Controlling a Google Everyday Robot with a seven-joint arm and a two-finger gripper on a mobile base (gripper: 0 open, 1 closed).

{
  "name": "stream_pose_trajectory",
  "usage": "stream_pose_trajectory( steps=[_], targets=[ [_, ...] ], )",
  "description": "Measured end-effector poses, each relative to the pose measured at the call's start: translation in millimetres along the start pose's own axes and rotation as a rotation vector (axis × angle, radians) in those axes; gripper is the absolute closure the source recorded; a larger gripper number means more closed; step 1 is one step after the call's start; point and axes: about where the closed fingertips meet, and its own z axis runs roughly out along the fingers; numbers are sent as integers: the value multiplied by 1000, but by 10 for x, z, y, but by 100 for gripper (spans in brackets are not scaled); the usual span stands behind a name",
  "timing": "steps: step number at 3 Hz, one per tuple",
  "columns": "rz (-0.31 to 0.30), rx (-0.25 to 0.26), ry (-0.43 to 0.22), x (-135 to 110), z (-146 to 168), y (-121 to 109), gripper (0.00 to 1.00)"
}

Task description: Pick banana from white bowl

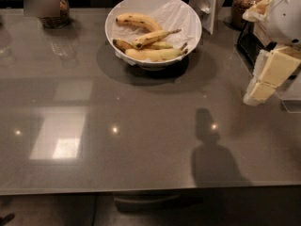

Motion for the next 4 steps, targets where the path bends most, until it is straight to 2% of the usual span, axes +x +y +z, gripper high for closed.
stream_pose_trajectory(
  steps=[1, 2, 3, 4],
  targets=[
    [-119, 71, -119, -373, 71, -356, 0],
    [-244, 106, -213, -731, 182, -743, 0],
    [-331, 132, -306, -1136, 303, -1228, 0],
    [-331, 131, -305, -1138, 308, -1226, 0]
  ],
)
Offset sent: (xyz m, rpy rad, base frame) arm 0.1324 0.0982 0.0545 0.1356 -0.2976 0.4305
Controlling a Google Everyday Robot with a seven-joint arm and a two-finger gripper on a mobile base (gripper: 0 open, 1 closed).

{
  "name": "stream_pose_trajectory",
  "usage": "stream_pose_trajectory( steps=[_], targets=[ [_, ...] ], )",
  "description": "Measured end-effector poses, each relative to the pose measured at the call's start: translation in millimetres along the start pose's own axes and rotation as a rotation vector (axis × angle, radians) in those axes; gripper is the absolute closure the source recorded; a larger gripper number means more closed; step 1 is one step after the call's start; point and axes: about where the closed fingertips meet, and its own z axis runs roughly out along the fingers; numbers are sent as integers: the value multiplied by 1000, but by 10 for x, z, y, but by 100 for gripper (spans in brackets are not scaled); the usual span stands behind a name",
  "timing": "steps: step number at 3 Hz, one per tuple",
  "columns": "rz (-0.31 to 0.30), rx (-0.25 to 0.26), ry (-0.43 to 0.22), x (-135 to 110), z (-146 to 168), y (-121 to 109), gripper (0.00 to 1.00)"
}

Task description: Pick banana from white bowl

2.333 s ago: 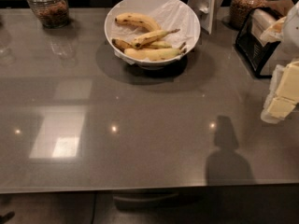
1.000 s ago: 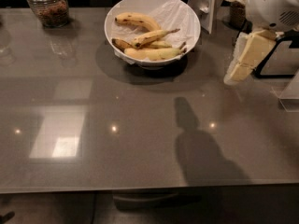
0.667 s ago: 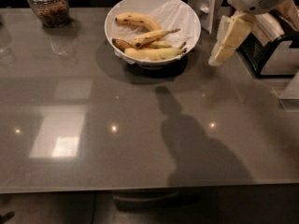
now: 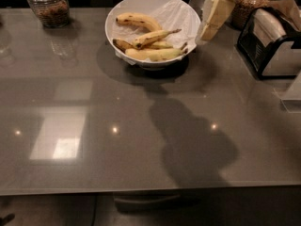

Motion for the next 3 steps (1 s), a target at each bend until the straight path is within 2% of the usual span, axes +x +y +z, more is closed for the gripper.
stream_pose_trajectory(
  steps=[1, 3],
  targets=[
    [-21, 2, 8, -12, 38, -25, 0],
    [-229, 11, 123, 49, 463, -455, 0]
  ],
)
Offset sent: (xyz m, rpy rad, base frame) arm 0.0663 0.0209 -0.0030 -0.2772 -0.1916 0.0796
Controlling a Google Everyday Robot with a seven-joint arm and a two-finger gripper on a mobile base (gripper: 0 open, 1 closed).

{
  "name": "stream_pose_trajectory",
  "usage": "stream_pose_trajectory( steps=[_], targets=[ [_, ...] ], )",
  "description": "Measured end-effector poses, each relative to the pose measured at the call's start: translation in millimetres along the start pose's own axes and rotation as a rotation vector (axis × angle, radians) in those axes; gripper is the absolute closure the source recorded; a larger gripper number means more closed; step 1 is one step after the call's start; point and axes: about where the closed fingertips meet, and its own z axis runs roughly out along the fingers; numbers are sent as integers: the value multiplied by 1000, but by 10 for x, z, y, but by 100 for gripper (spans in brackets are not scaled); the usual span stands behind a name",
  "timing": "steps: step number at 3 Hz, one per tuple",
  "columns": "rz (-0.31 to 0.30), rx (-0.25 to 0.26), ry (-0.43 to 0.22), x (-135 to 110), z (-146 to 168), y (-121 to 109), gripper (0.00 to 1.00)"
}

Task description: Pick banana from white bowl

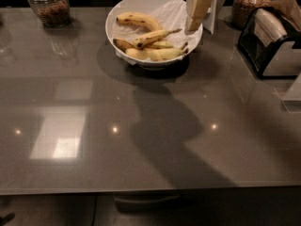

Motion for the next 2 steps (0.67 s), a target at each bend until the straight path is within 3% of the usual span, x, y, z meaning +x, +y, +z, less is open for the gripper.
stream_pose_trajectory(
  steps=[1, 2],
  targets=[
    [-57, -14, 12, 82, 299, -129, 17],
    [-70, -38, 4, 196, 585, -141, 40]
  ],
)
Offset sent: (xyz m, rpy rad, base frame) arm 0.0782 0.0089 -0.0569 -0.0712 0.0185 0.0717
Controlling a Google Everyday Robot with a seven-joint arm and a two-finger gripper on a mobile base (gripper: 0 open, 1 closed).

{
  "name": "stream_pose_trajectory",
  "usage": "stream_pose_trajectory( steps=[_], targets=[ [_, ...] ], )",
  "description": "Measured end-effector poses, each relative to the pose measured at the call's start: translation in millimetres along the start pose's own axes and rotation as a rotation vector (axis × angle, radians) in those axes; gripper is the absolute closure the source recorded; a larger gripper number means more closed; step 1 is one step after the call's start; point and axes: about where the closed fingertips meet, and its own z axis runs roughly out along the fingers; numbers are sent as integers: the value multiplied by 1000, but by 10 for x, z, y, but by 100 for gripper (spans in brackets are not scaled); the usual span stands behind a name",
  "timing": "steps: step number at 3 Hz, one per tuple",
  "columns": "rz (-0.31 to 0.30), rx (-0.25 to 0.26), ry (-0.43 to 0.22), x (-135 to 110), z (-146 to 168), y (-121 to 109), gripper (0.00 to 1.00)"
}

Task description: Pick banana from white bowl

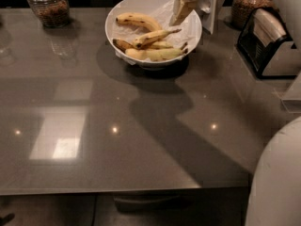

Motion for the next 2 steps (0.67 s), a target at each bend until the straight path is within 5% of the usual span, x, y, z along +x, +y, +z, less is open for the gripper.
stream_pose_trajectory(
  steps=[1, 2],
  targets=[
    [1, -28, -26, 85, 259, 21, 51],
    [8, -68, -56, 152, 513, 73, 50]
  ],
)
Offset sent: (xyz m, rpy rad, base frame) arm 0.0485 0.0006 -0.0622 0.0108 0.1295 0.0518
